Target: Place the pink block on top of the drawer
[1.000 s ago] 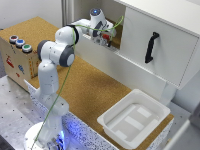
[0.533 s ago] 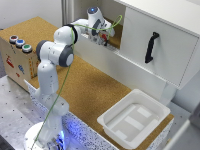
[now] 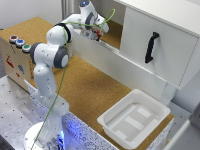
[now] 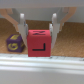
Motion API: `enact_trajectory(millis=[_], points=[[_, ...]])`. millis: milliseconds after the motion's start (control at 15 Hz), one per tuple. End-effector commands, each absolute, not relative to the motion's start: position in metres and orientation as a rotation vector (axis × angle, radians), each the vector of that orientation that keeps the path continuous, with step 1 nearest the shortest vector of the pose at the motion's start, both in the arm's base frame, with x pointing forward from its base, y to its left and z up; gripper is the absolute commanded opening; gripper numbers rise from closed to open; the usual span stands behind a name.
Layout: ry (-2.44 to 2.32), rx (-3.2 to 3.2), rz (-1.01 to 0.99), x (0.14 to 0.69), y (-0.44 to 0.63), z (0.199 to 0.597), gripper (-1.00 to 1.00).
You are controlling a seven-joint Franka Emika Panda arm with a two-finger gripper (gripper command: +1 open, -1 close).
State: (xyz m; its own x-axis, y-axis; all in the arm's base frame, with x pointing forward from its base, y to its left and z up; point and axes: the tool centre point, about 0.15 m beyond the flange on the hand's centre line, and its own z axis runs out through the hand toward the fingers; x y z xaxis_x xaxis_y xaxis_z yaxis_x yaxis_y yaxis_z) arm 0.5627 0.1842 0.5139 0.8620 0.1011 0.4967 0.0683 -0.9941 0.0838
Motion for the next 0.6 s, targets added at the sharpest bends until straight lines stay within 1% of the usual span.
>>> enact_trajectory(millis=[0,133,200,400,467,533], points=[[0.245,2.979,0.878,0.489,0.242,0.505,-1.00],[0.397,2.992,0.873,0.478,0.268,0.505,-1.00],[0.520,3.015,0.901,0.471,0.284,0.507,-1.00],[0.856,3.053,0.883,0.456,0.325,0.504,-1.00],[0.965,3.046,0.857,0.450,0.339,0.501,-1.00],[1.103,3.054,0.790,0.444,0.355,0.494,-1.00]])
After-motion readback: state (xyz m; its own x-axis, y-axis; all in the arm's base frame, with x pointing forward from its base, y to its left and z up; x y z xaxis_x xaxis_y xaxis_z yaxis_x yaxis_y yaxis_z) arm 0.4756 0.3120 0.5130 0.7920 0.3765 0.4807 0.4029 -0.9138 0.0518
